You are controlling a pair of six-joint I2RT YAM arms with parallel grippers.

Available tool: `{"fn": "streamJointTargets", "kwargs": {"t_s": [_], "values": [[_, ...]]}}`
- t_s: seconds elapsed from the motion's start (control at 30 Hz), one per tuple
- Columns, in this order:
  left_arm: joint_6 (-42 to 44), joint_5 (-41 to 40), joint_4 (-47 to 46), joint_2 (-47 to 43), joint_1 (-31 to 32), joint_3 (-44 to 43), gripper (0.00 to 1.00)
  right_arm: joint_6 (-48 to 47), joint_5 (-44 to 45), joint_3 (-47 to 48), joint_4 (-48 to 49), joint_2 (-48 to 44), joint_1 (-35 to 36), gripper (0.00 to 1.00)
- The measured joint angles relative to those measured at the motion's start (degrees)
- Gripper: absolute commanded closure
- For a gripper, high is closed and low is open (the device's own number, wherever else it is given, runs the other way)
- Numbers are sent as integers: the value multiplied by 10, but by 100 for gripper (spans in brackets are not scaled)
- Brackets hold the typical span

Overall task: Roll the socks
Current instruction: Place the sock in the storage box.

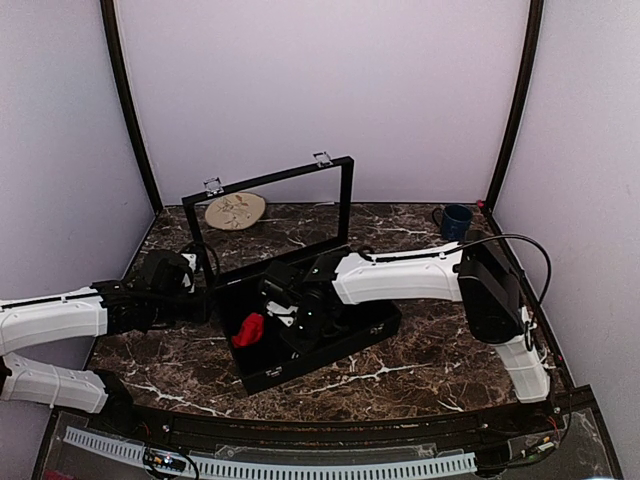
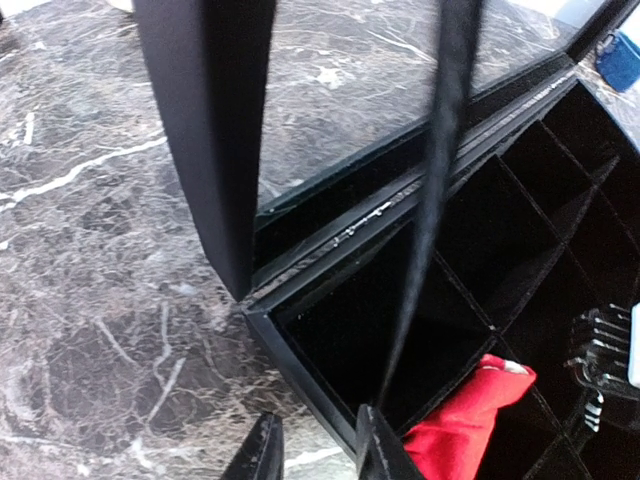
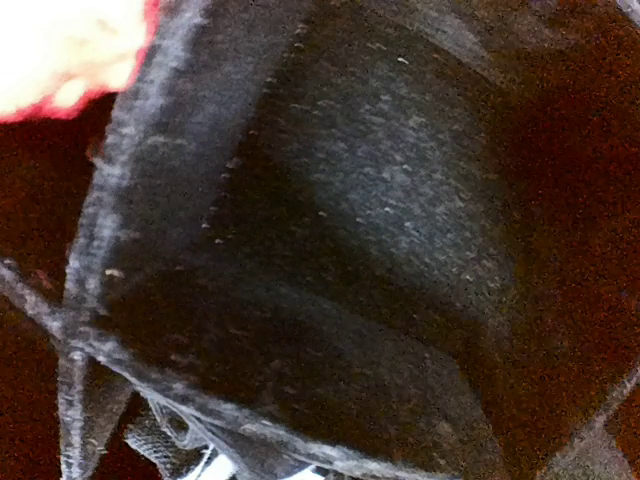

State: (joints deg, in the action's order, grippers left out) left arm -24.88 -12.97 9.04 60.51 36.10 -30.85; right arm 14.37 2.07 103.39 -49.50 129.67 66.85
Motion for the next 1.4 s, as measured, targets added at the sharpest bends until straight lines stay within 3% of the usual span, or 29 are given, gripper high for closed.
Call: {"fn": "streamJointTargets", "kwargs": {"t_s": [0.43,0.5,0.53,0.67,1.13,1.4], "values": [[5,59,-30,31,5,-14,74,26,83,27,-120,-13,8,99],[6,60,-33,37,5,-18,74,24,86,40,-145,-13,10,94],[7,61,-35,39,5,-19,74,23,87,45,-156,-13,11,74],[15,64,-49,51,4,-20,74,10,69,49,-160,-16,7,64],[19,67,-49,66,4,-33,74,-4,11,33,-129,-28,-4,50],[23,67,-25,66,4,-45,74,10,7,3,-127,-71,-5,48]]}}
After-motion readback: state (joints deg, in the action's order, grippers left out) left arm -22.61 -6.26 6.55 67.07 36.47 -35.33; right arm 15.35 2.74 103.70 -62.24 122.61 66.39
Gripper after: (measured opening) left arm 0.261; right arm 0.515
